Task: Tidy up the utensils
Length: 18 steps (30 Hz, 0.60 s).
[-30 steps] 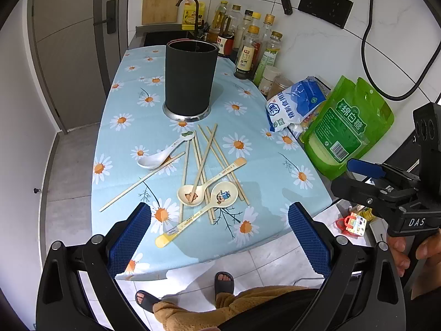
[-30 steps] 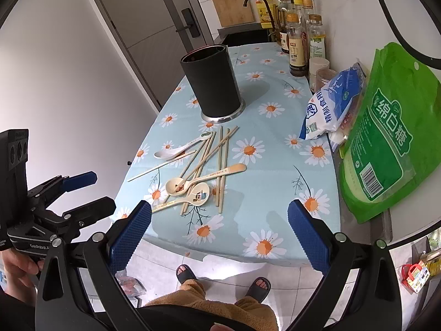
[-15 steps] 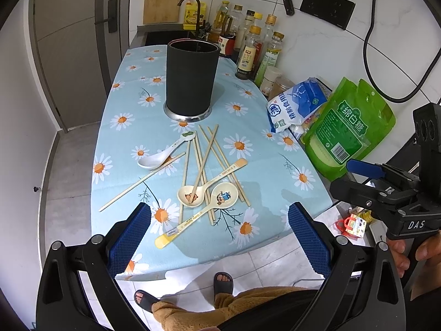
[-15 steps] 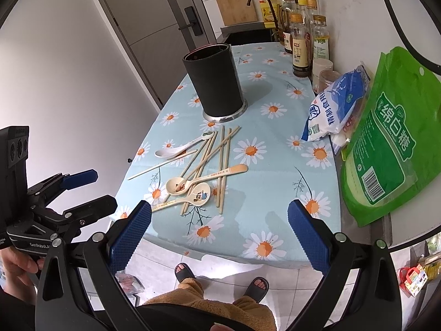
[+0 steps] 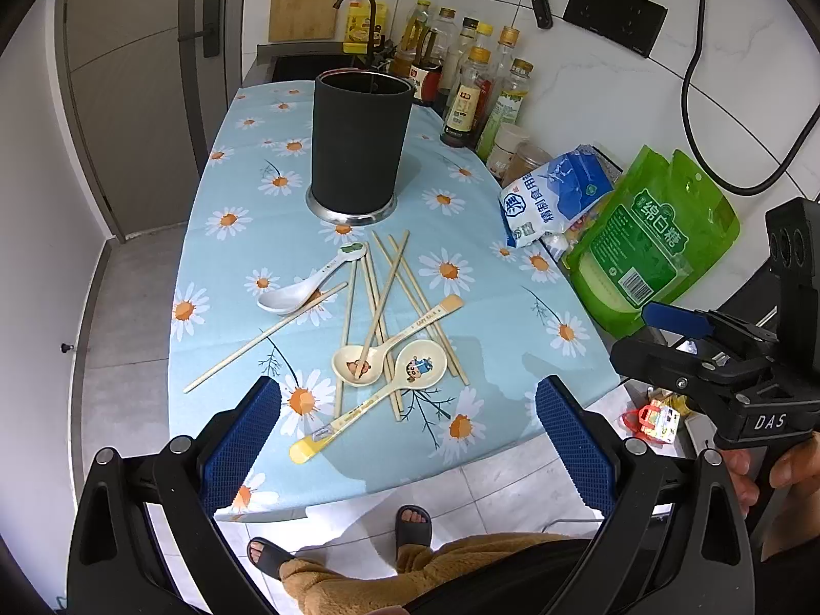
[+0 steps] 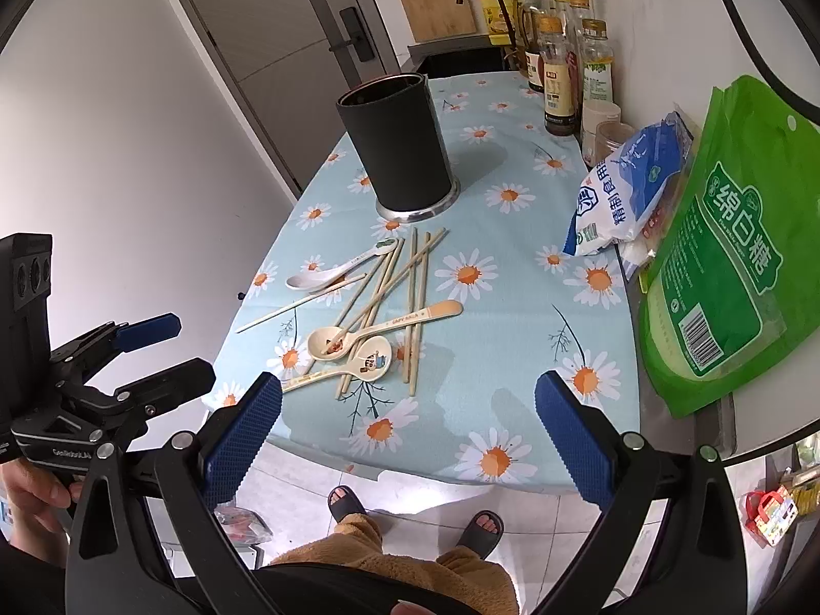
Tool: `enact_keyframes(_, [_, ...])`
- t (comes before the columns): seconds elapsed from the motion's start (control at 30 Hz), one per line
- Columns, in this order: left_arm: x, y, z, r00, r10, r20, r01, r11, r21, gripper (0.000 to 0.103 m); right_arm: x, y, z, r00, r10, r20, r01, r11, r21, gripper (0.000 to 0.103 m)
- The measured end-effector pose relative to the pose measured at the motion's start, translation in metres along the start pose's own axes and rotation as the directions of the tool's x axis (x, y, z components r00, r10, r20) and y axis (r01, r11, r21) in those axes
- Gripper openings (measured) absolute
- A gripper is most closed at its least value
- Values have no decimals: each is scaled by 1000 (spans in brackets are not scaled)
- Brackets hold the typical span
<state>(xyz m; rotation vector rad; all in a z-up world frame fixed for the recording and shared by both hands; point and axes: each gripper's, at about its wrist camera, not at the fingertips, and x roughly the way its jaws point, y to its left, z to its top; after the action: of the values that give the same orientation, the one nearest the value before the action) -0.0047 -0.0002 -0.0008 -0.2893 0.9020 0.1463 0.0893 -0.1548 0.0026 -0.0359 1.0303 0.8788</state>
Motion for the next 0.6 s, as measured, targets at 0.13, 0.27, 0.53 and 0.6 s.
enact_keyframes(0.13, [1, 3, 0, 1000, -2, -6, 2, 1000, -7, 96, 4, -2, 0, 1000, 16, -7, -16, 1000, 16, 98])
enact_keyframes(0.27, [3, 7, 0, 1000, 0, -13, 0, 1000, -20, 96, 9, -5, 2, 999, 41, -22, -40, 998, 47, 98])
enact_keyframes(0.53, [8, 22, 0, 999, 4, -41, -5, 999, -32, 96, 26, -1, 6, 998, 55, -36, -53, 996, 76, 97])
enact_keyframes(0.6, [11, 30, 0, 998, 2, -55, -5, 999, -41, 96, 36, 0, 6, 997, 67, -48, -62, 993, 102, 90])
